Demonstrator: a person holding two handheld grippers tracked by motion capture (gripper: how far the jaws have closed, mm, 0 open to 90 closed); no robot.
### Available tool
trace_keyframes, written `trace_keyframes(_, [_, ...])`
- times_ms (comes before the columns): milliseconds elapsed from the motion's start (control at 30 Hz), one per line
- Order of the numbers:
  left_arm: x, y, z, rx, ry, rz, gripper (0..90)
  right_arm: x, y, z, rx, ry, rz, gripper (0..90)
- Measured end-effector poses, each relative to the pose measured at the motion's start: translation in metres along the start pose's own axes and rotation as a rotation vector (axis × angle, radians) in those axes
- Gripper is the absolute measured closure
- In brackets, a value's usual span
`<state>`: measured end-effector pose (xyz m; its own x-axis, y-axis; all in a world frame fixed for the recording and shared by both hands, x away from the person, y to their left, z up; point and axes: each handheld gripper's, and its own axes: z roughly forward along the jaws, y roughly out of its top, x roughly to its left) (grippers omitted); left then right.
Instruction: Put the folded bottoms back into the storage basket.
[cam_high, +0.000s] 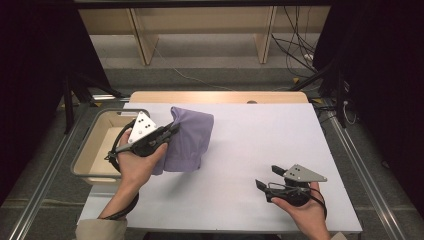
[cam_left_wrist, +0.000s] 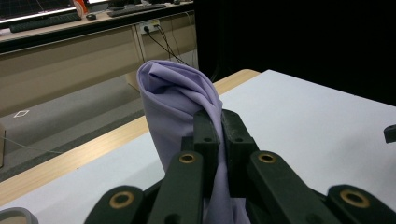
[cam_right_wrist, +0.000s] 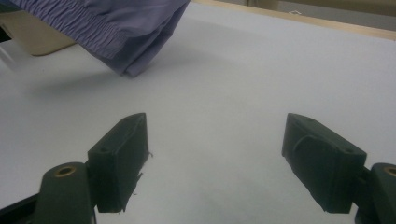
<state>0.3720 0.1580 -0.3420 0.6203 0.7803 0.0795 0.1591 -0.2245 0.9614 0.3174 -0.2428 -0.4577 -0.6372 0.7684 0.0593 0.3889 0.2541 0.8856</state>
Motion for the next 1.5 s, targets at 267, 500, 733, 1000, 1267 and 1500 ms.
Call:
trace_keyframes(267, [0.004, 0.001, -0.004, -0.007, 0.008, -0.005, 85.5, 0.001, 0.0, 0.0, -0.004, 0.011, 0.001, 23.2])
trace_keyframes(500, [0.007, 0.002, -0.006, -0.009, 0.014, -0.007, 85.6, 0.001, 0.0, 0.0, -0.008, 0.017, -0.005, 22.8])
trace_keyframes(733, [0.008, 0.003, -0.007, -0.013, 0.019, -0.01, 85.5, 0.001, 0.0, 0.0, -0.009, 0.016, -0.005, 22.6])
trace_keyframes(1000, [0.011, 0.003, -0.009, -0.019, 0.028, -0.014, 85.5, 0.002, 0.0, 0.0, -0.01, 0.014, -0.004, 22.6])
trace_keyframes(1267, [0.014, 0.004, -0.011, -0.024, 0.038, -0.015, 85.5, 0.002, 0.0, 0.0, -0.008, 0.014, -0.006, 22.6])
trace_keyframes(1500, [0.016, 0.005, -0.013, -0.028, 0.044, -0.013, 85.5, 0.002, 0.0, 0.0, -0.008, 0.014, -0.006, 22.6])
